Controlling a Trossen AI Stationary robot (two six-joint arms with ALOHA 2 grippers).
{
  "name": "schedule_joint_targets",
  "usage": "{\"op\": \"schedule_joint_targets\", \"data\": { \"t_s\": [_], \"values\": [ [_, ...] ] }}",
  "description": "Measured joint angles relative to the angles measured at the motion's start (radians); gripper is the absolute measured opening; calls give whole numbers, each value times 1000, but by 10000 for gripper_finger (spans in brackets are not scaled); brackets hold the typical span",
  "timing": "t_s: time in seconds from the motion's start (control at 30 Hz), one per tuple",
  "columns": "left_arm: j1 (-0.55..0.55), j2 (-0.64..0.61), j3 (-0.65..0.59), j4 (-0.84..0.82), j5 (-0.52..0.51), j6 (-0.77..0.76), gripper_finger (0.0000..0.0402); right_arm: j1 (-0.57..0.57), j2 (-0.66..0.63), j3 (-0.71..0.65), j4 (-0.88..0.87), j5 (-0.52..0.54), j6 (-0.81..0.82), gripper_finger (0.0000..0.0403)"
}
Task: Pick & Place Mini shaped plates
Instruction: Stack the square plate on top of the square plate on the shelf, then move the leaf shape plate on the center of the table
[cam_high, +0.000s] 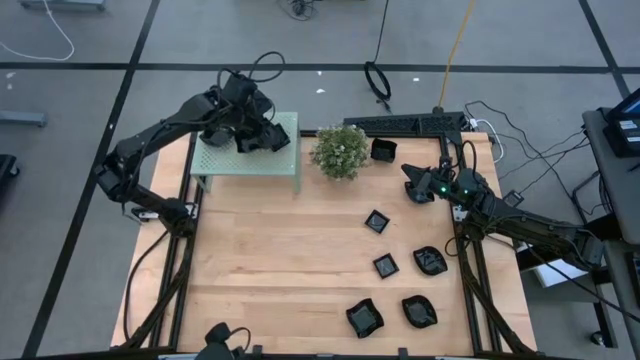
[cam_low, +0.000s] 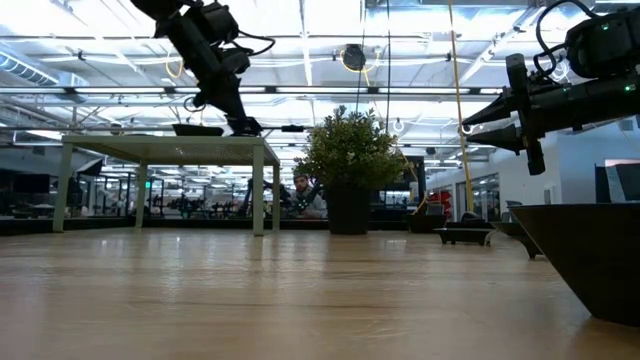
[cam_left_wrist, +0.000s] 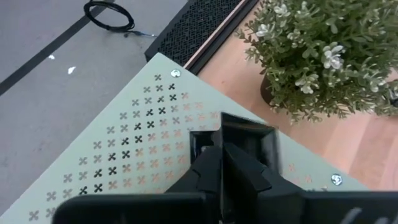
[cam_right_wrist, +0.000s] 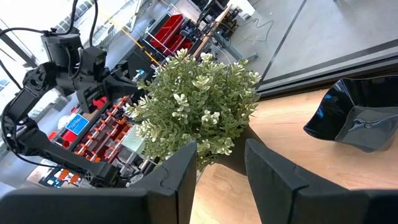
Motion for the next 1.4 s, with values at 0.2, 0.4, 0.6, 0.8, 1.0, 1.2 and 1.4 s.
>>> {"op": "schedule_joint_targets", "data": {
  "t_s": [0.2, 0.4, 0.6, 0.8, 1.0, 1.2, 1.4],
  "values": [
    [0, 0, 0, 11, 3, 1, 78, 0, 0, 0, 0, 0, 0, 123],
    [0, -17, 0, 72, 3, 0, 124, 0, 0, 0, 0, 0, 0, 123],
    [-8, -59, 0, 219, 3, -62, 145, 0, 0, 0, 0, 0, 0, 123],
    [-20, -95, 1, 341, 4, -78, 147, 0, 0, 0, 0, 0, 0, 123],
    [-21, -95, 1, 498, 3, -80, 148, 0, 0, 0, 0, 0, 0, 123],
    [-29, -92, 1, 669, 3, -79, 148, 0, 0, 0, 5, 72, 11, 123],
    [-30, -92, 1, 763, 3, -78, 147, 0, 3, 0, 89, 354, 14, 123]
  ]
}}
